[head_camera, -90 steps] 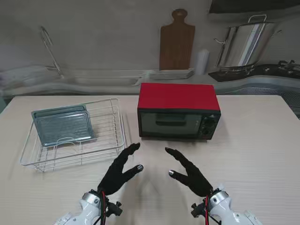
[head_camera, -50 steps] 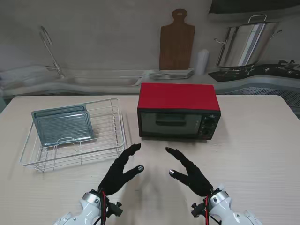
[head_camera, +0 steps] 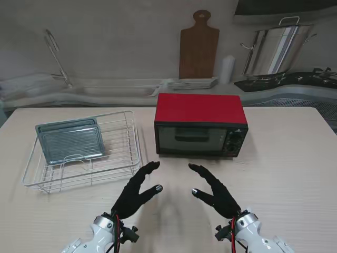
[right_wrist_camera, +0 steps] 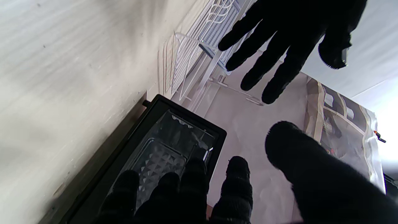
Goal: Slide the trays into the oven
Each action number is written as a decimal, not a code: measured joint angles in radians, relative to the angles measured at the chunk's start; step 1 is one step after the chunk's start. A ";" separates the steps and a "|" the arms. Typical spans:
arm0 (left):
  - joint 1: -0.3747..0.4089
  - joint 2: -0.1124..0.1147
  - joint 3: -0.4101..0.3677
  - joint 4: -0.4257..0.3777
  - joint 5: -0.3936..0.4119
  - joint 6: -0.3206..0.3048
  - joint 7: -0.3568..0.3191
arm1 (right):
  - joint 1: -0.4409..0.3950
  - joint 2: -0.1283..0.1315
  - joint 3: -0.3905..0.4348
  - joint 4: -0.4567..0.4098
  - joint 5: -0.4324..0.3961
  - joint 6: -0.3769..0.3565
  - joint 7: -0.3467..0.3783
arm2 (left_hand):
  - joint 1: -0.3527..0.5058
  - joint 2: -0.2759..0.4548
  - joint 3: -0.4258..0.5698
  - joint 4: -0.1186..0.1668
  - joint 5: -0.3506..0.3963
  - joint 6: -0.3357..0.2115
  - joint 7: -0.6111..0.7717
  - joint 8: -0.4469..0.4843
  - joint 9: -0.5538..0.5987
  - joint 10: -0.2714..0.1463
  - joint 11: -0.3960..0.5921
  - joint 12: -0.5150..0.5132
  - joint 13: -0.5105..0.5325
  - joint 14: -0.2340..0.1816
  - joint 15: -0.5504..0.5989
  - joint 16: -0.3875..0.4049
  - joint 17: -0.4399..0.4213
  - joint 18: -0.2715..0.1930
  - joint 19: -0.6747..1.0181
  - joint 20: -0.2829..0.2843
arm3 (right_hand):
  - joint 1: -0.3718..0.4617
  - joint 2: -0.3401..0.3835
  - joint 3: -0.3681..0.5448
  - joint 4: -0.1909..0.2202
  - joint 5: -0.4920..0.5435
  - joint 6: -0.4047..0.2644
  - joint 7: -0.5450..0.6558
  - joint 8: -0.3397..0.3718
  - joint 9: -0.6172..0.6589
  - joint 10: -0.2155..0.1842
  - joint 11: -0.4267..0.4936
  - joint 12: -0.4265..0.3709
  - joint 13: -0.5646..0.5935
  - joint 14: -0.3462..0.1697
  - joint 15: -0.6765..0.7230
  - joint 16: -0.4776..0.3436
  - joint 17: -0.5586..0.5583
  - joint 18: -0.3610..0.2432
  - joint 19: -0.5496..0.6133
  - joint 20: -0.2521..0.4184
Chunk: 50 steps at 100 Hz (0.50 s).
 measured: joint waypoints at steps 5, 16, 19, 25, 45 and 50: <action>0.002 0.000 -0.001 -0.004 0.003 0.006 0.002 | 0.000 -0.003 -0.001 0.000 -0.030 0.000 -0.031 | 0.000 0.000 0.000 0.000 0.000 0.000 0.008 0.001 0.000 0.000 0.003 0.005 0.000 0.000 0.000 0.006 0.000 0.000 0.000 0.000 | 0.000 -0.023 0.035 0.000 0.000 0.016 0.059 0.000 0.009 0.001 0.049 0.033 0.002 0.013 0.036 0.025 0.000 0.022 0.096 -0.021; 0.010 -0.001 -0.005 -0.016 0.011 0.023 0.006 | 0.008 -0.007 -0.001 -0.003 -0.120 0.008 -0.061 | 0.000 0.000 0.000 0.000 0.000 0.010 0.011 0.015 0.001 0.002 0.005 0.023 0.000 0.000 0.001 0.061 -0.002 0.000 0.000 0.050 | 0.000 -0.046 0.059 -0.001 0.000 0.039 0.141 -0.002 -0.042 0.011 0.307 0.165 0.027 0.032 0.114 0.063 -0.001 0.035 0.320 -0.064; 0.013 -0.001 -0.006 -0.019 0.016 0.028 0.008 | 0.011 -0.007 -0.001 -0.006 -0.129 0.013 -0.060 | 0.000 0.000 0.000 0.000 0.000 0.011 0.016 0.021 0.001 0.002 0.005 0.023 0.000 0.000 0.001 0.067 -0.004 0.000 0.000 0.071 | 0.000 -0.048 0.066 -0.005 0.002 0.040 0.158 -0.002 -0.057 0.014 0.345 0.182 0.031 0.036 0.121 0.067 -0.004 0.037 0.376 -0.076; 0.017 -0.001 -0.009 -0.025 0.028 0.033 0.012 | 0.021 -0.007 -0.001 -0.011 -0.147 0.024 -0.061 | 0.011 0.000 0.000 0.000 0.000 0.011 0.018 0.022 0.001 0.004 0.013 0.023 0.000 0.001 0.002 0.076 -0.005 0.000 0.011 0.088 | 0.000 -0.057 0.072 -0.012 0.010 0.048 0.178 -0.003 -0.057 0.025 0.406 0.205 0.053 0.048 0.151 0.078 -0.014 0.044 0.454 -0.077; 0.025 -0.002 -0.012 -0.026 0.061 0.033 0.033 | 0.072 -0.006 -0.007 -0.028 -0.289 0.088 -0.107 | 0.011 0.000 0.000 0.000 0.001 0.011 0.018 0.022 0.017 0.015 0.016 0.023 0.000 0.003 0.025 0.098 -0.011 0.001 0.023 0.127 | 0.012 -0.072 0.096 -0.019 0.066 0.124 0.242 -0.001 -0.057 0.073 0.513 0.242 0.098 0.104 0.220 0.122 0.001 0.086 0.579 -0.077; 0.028 -0.002 -0.015 -0.029 0.069 0.033 0.036 | 0.090 -0.006 -0.011 -0.031 -0.313 0.102 -0.115 | 0.011 0.000 0.000 0.000 0.005 0.020 0.018 0.023 0.025 0.017 0.016 0.029 0.000 0.014 0.033 0.109 -0.014 0.003 0.027 0.150 | 0.012 -0.079 0.105 -0.018 0.074 0.146 0.259 0.001 -0.057 0.082 0.540 0.252 0.104 0.110 0.244 0.133 0.011 0.097 0.602 -0.077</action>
